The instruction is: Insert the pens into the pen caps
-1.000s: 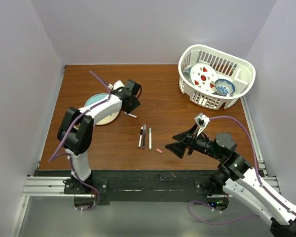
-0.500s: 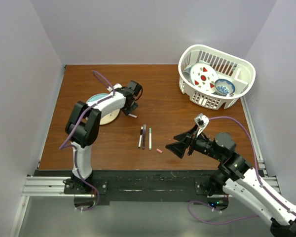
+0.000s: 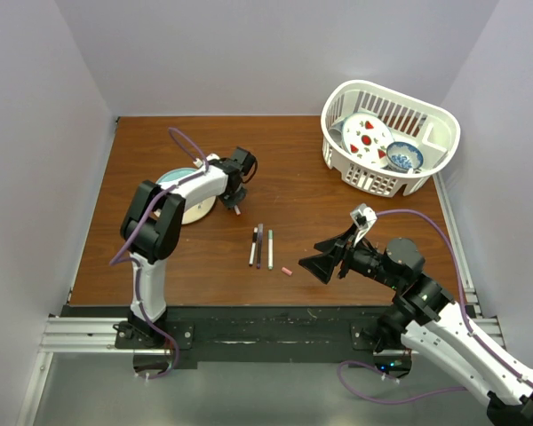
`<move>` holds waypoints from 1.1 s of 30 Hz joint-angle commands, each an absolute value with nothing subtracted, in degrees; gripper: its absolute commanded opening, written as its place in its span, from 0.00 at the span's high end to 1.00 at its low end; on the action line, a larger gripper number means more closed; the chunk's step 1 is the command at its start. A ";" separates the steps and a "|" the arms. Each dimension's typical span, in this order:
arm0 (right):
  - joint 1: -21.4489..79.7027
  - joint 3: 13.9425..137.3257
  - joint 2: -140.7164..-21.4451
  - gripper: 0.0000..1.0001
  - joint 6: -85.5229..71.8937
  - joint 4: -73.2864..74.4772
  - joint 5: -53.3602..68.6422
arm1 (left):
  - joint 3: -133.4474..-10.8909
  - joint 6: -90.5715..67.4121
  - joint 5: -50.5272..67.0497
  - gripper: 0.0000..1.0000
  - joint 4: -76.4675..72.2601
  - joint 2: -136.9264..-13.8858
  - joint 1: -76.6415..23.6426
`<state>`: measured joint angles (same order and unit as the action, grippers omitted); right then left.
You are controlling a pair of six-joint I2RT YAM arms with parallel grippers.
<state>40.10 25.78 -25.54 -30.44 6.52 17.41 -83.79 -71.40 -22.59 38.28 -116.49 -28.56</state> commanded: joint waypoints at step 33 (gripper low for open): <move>40.08 22.59 -36.56 0.16 -42.89 -3.68 8.17 | -54.96 -48.60 1.92 1.00 0.90 -92.39 -38.93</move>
<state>40.10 23.35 -34.79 -40.64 3.77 10.28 -58.72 -52.38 -4.43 11.31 -99.00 -37.45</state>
